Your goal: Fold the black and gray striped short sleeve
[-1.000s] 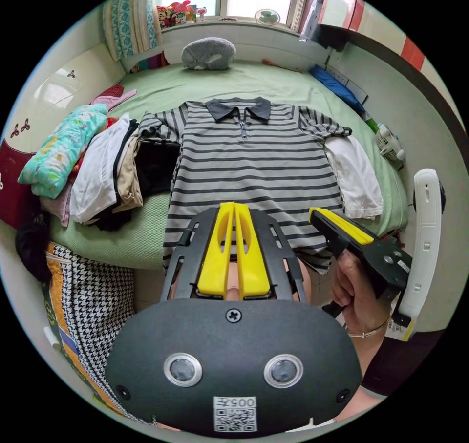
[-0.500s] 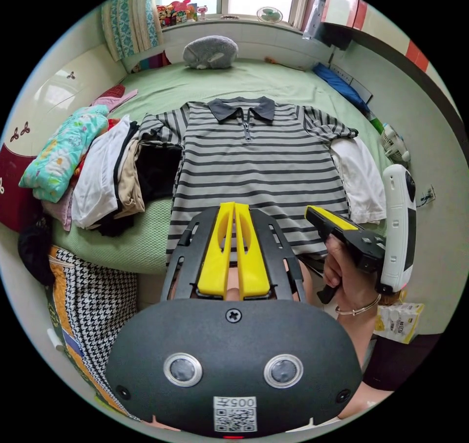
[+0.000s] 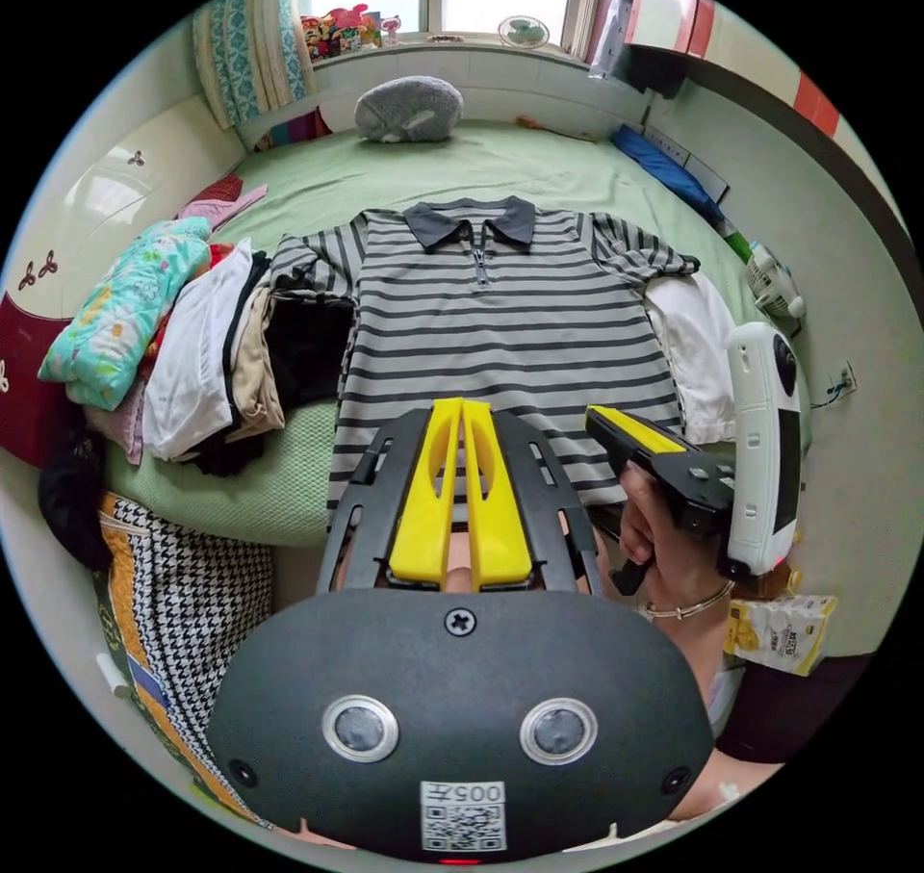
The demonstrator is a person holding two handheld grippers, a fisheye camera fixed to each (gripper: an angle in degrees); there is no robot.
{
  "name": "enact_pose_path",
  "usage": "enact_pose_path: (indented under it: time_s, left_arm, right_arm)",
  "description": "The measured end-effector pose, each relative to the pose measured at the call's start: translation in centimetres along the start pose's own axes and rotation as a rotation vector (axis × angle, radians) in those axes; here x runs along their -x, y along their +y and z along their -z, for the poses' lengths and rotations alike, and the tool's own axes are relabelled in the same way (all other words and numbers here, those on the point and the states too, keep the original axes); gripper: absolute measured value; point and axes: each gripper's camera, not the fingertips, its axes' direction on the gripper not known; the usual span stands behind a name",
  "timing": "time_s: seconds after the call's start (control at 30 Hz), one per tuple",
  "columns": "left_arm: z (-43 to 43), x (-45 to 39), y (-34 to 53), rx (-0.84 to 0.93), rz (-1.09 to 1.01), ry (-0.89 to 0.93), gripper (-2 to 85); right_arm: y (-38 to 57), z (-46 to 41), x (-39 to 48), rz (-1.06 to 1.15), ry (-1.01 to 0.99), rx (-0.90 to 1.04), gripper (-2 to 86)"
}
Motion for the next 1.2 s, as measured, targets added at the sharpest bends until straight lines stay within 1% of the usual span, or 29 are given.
enact_pose_path:
  time_s: [0.4, 0.73, 0.93, 1.07, 1.2]
  left_arm:
    - [0.9, -1.0, -1.5, 0.022, -0.005, 0.029, -0.7]
    - [0.7, -1.6, -3.3, 0.051, 0.051, -0.09, -0.7]
    - [0.9, -1.6, -4.3, 0.087, 0.059, -0.04, -0.7]
    - [1.9, -2.0, -5.1, 0.066, 0.045, -0.002, -0.7]
    - [2.3, -2.6, -5.6, 0.053, 0.026, -0.001, -0.7]
  right_arm:
    - [-0.7, -1.0, 0.0, -0.004, -0.02, -0.002, -1.0]
    - [-1.4, -2.6, 0.3, -0.004, 0.014, 0.004, -1.0]
    - [-1.8, -3.3, 0.7, 0.018, 0.029, 0.005, -1.0]
    - [-2.3, -3.5, 0.5, 0.006, 0.02, -0.002, -1.0]
    - [-2.5, -4.0, 0.3, 0.002, 0.019, 0.004, -1.0]
